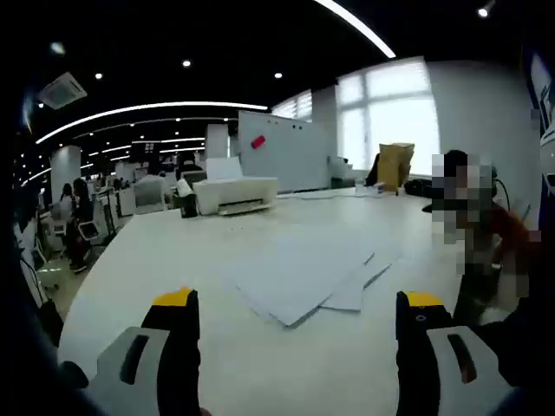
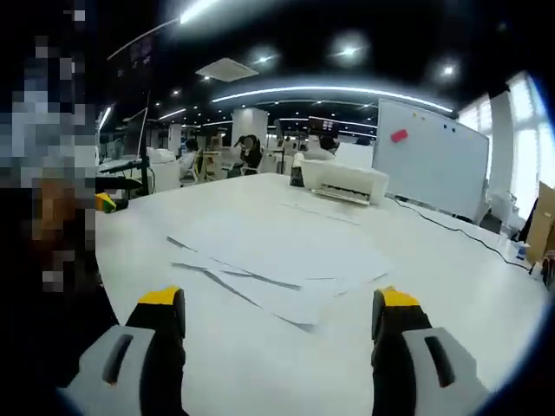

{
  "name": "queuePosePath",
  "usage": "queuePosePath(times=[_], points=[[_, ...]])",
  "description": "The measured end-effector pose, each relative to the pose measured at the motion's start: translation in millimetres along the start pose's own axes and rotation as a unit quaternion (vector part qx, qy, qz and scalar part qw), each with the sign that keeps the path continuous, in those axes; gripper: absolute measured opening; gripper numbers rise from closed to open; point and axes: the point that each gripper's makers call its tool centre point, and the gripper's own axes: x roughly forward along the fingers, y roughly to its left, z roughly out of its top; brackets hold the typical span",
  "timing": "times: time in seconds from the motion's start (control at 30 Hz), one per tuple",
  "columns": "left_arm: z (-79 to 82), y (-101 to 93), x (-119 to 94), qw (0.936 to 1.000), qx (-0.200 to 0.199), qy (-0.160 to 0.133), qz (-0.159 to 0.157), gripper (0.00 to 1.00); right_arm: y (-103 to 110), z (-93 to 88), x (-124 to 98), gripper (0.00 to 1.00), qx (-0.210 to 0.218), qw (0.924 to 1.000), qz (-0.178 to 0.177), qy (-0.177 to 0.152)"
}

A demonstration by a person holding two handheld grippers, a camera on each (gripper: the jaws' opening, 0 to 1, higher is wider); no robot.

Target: Organize the stack of printing papers by aligning and flattening the scattered papers on the table

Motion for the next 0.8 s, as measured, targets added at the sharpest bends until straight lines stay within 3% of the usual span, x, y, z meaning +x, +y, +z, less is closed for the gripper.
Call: queuePosePath(times=[0.8], points=[[5.0,6.0,-3.0,1.0,0.003,-0.005,0.006,0.96,-4.2,1.4,-0.6,0.84,0.004,0.9999,-0.008,-0.004]])
